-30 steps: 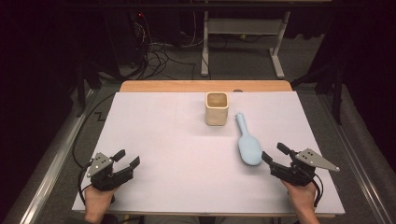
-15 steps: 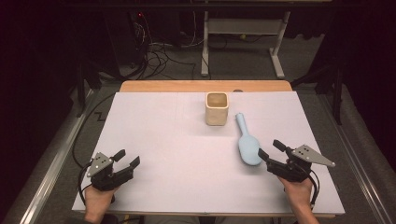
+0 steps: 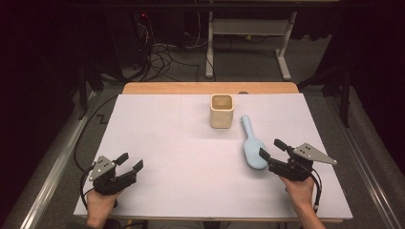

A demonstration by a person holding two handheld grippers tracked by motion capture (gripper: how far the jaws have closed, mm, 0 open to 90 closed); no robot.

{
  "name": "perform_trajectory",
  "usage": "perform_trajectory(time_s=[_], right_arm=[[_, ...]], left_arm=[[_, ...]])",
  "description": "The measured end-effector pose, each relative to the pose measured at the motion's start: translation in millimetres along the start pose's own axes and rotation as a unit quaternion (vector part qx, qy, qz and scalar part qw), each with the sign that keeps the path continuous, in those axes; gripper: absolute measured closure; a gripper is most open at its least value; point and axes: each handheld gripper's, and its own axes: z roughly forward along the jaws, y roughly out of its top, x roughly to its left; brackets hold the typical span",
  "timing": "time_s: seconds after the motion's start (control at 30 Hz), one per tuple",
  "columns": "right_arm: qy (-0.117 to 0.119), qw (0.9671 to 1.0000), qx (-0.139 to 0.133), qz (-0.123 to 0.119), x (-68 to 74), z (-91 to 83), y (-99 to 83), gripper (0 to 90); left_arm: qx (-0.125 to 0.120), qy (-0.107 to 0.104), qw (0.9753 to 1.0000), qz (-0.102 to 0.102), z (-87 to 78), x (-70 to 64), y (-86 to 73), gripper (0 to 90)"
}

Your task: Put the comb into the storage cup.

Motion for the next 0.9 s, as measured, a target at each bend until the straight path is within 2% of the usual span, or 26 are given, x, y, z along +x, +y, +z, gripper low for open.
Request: perform_trajectory(time_s=[0.57, 0.9], right_arm=[[0.009, 1.0000, 0.005, 0.002, 1.3, 17.8, 6.0, 28.6], [0.012, 0.9999, 0.010, 0.001, 4.2, 27.5, 15.6, 28.4]], left_arm=[[0.001, -0.002, 1.0000, -0.001, 0.5, 0.2, 0.1, 34.3], [0.001, -0.002, 1.0000, -0.001, 0.5, 0.6, 0.2, 34.3]])
